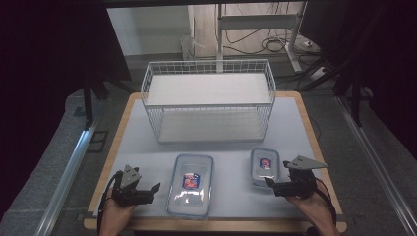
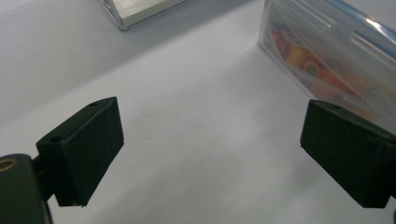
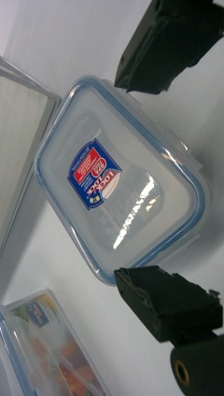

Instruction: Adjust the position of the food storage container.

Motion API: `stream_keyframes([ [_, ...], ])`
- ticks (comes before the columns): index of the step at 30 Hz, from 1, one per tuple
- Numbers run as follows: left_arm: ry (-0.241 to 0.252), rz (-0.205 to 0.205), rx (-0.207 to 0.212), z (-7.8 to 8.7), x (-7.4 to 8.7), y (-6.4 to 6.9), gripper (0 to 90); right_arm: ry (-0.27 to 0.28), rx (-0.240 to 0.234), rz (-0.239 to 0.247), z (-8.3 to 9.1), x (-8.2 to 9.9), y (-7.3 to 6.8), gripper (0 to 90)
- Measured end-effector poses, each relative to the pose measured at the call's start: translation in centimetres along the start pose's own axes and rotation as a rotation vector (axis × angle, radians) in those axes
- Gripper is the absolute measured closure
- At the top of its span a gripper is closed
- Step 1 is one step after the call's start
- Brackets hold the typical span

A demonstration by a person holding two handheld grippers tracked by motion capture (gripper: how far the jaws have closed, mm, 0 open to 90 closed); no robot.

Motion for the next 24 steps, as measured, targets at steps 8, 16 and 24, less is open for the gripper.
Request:
stream_keyframes([
  [8,0.005,0.006,0.005,0.0,-0.1,0.1,5.8,-0.014,-0.011,0.003,0.3,-0.6,-0.2,24.0],
  [16,0.006,0.002,0.008,0.0,-0.1,0.4,5.8,-0.019,-0.075,0.069,0.1,-2.1,-1.2,57.4],
  [24,0.021,0.009,0.014,0.0,-0.4,0.4,5.4,-0.055,-0.131,0.15,-1.8,-3.6,-3.2,86.8],
])
Point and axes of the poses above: each handheld gripper's, and its own axes: z roughly backward along the jaws, x roughly out of its underside, y roughly to its right, the point moved 9 cm from there along -z, roughly forward along the jaws, and after that the axes turned 6 degrees about -y, right-handed, at the moved point
